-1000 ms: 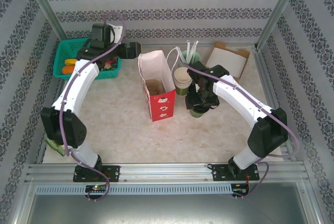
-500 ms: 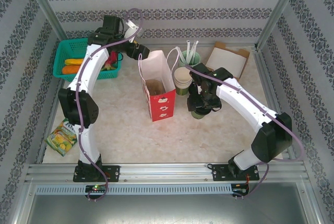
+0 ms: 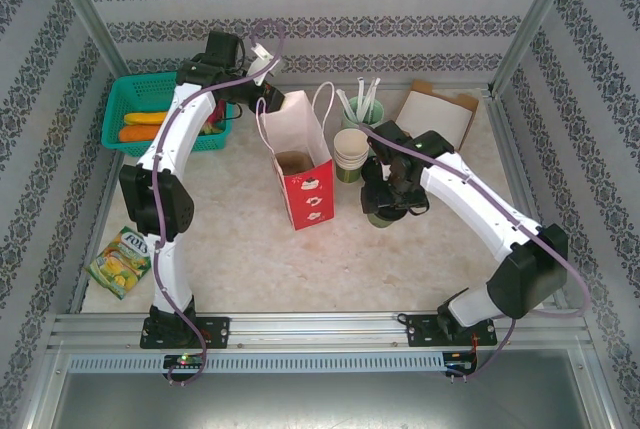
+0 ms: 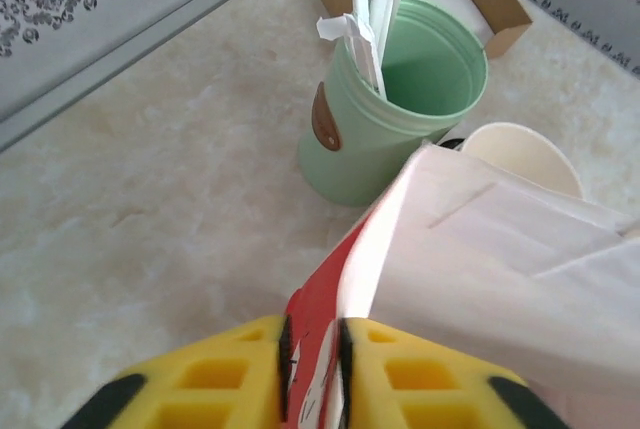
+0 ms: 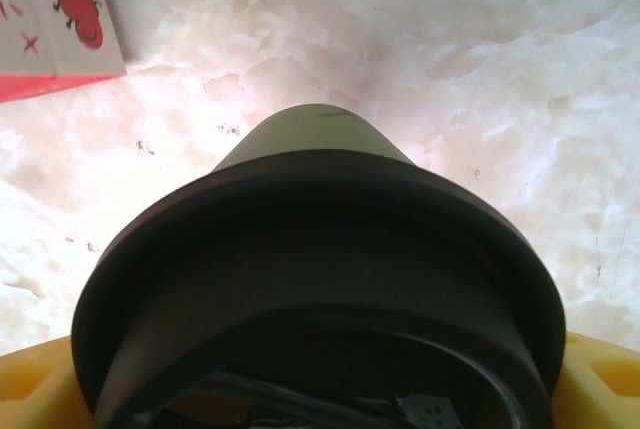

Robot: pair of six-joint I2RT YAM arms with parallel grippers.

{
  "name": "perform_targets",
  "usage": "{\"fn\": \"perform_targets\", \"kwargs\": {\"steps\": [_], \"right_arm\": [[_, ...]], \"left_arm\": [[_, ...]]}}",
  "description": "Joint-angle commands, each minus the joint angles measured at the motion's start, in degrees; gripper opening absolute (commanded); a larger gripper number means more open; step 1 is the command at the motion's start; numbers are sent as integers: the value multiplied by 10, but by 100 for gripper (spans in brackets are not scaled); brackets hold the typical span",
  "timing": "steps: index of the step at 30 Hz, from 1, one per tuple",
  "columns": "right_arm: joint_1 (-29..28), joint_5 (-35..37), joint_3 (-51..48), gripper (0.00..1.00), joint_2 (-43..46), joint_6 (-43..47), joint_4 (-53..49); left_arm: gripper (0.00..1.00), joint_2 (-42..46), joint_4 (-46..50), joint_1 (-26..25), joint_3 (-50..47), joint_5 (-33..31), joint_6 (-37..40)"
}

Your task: Pack the takeout coffee

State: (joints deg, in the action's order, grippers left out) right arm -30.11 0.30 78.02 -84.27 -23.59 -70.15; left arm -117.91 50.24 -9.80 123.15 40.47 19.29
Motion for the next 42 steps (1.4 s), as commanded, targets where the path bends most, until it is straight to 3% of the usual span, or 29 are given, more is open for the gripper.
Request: {"fn": "perform_targets", "kwargs": {"steps": [1,12,19,26,35,42], "right_arm": [[5,-7,-1,53,23,5,-48],[12,-11,57,52,73,-9,-143],[11,-14,172,52,66,-8,-225],[-12,-18,305,51,32,-3,-281],[-42,-35,450,51,-4,-7,-330],[-78,-95,472,51,-16,-20,-253]], "left_arm": [[12,26,-1,-8,-21,1,-34],[0,141,-68,-33,-165,-63,-222],[0,172,-97,-44,-217,-35,-348],[0,204,-101,-77,-240,-102,-443],[0,208,-83,-113,-238,-158,-506],[0,214,-89,-123,-249,-164,-514]]}}
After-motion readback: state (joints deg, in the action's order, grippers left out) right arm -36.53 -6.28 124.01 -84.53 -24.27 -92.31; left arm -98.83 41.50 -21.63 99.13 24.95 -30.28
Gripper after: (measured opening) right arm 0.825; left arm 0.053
